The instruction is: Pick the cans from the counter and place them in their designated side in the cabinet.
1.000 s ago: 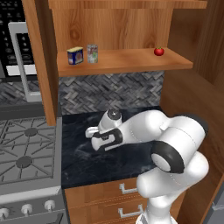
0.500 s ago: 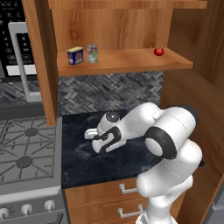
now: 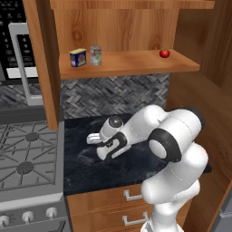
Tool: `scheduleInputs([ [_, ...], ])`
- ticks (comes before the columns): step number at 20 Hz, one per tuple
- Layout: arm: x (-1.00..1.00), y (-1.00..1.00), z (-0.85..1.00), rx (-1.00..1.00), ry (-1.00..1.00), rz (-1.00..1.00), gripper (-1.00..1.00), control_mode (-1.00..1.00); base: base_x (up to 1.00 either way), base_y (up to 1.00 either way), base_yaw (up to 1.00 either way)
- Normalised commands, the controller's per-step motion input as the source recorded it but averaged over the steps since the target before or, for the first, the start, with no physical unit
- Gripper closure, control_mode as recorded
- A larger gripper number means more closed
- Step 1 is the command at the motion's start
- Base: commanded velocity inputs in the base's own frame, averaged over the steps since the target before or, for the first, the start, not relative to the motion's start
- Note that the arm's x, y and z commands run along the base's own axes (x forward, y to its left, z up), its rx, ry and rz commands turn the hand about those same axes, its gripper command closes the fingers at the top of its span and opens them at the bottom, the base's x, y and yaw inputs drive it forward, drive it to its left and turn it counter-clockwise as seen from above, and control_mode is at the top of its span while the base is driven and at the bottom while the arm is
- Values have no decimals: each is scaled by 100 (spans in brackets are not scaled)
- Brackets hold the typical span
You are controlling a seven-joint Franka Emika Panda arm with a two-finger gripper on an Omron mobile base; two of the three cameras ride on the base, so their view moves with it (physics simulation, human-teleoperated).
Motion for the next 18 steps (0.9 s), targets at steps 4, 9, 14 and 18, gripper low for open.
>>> scheduleInputs([
  [4,-20,-4,24,0,-2,-3,100,-100,0,0,0],
  [9,-29,-20,33,1,-2,-4,100,-100,0,0,0],
  [14,-30,-31,40,3,-2,-3,100,-100,0,0,0],
  [18,-24,-33,45,4,-2,-3,100,-100,0,0,0],
])
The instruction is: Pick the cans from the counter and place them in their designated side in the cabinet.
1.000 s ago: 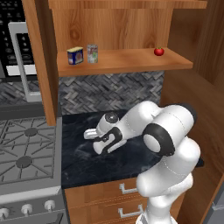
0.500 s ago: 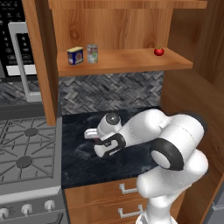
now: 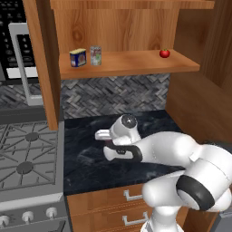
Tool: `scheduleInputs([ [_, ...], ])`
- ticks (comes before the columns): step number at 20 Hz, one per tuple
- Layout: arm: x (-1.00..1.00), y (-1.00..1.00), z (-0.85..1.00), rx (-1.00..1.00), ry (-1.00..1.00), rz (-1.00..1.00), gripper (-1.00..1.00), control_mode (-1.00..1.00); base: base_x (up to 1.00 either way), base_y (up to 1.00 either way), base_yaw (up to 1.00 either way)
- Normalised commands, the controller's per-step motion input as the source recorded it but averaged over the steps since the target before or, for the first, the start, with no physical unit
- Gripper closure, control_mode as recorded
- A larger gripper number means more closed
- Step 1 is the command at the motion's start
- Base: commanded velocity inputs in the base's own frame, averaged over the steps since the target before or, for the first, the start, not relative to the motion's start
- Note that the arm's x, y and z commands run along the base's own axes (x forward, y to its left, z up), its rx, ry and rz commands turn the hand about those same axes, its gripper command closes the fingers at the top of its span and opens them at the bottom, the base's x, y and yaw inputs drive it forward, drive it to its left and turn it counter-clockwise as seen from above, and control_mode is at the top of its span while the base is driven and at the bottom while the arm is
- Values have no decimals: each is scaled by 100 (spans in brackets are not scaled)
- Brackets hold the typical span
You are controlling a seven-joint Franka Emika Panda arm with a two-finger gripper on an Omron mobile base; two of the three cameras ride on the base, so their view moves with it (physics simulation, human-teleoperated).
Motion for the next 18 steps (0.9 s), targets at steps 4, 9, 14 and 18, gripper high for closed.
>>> scheduleInputs([
  [4,-22,-21,55,6,-4,-1,100,-100,0,0,0],
  [9,-21,-14,63,6,-6,0,100,-100,0,0,0],
  [14,-20,-10,55,5,-6,0,100,-100,0,0,0],
  [18,-19,-2,51,4,-6,0,100,-100,0,0,0],
])
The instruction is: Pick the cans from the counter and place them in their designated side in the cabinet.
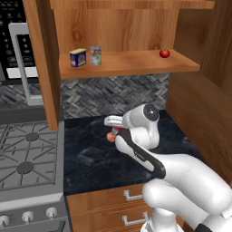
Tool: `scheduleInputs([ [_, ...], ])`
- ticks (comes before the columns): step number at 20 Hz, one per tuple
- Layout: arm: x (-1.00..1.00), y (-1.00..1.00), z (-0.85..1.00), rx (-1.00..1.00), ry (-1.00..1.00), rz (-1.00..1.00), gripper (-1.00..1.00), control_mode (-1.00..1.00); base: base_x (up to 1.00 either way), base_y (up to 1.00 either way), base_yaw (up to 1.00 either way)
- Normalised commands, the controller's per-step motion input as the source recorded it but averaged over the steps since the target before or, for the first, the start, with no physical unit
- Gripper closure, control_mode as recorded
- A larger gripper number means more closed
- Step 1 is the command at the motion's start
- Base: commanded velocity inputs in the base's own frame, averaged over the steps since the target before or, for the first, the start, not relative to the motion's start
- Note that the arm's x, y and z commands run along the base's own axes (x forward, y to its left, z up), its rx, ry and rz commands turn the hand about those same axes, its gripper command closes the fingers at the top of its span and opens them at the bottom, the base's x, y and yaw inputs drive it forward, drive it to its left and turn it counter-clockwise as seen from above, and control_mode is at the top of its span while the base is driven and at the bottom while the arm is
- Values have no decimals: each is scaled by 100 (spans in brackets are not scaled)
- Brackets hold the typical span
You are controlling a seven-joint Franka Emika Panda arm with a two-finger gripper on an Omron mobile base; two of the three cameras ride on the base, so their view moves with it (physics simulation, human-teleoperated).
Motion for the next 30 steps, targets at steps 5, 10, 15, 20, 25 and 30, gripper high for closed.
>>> scheduleInputs([
  [5,-25,0,49,3,-6,0,100,-100,0,0,0],
  [10,-35,-4,47,2,-4,0,100,-100,0,0,0],
  [15,-43,-11,38,1,-2,0,100,-100,0,0,0],
  [20,-45,-8,35,0,-2,0,100,-100,0,0,0],
  [25,-43,-5,41,0,-2,0,100,-100,0,0,0],
  [30,-31,0,51,0,-2,0,100,-100,0,0,0],
])
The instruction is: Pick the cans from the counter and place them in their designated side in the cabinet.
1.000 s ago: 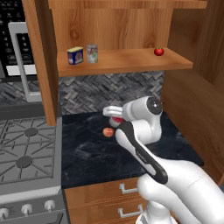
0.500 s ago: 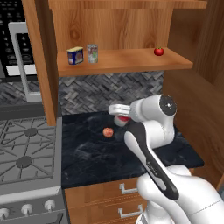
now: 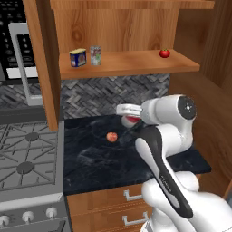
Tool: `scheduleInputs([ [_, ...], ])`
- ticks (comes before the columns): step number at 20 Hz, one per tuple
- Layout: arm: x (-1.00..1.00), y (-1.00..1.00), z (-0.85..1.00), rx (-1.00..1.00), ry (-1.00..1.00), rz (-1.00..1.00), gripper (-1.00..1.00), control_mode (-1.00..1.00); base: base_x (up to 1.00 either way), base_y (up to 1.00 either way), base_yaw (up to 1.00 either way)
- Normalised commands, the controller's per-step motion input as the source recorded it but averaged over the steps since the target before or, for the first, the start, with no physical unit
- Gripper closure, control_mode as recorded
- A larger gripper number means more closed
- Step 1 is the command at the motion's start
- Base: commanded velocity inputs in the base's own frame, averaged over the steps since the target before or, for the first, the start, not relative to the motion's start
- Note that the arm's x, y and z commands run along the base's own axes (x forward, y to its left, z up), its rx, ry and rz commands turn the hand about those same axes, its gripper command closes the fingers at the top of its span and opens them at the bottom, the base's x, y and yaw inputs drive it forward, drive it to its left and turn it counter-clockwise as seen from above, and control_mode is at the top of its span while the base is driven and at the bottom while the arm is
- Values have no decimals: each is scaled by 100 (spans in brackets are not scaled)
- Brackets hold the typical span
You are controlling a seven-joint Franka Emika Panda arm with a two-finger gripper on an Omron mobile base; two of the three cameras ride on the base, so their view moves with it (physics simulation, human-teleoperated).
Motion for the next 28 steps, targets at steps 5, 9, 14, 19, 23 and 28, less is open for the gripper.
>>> scheduleInputs([
  [5,-29,0,54,0,-2,0,100,-100,0,0,0],
  [9,-42,-8,42,0,0,0,100,-100,0,0,0],
  [14,-49,-14,24,0,-1,0,100,-100,0,0,0],
  [19,-43,-19,13,0,-5,0,100,-100,0,0,0],
  [23,-35,-19,15,1,-4,0,100,-100,0,0,0],
  [28,-16,-11,22,0,-5,0,100,-100,0,0,0],
])
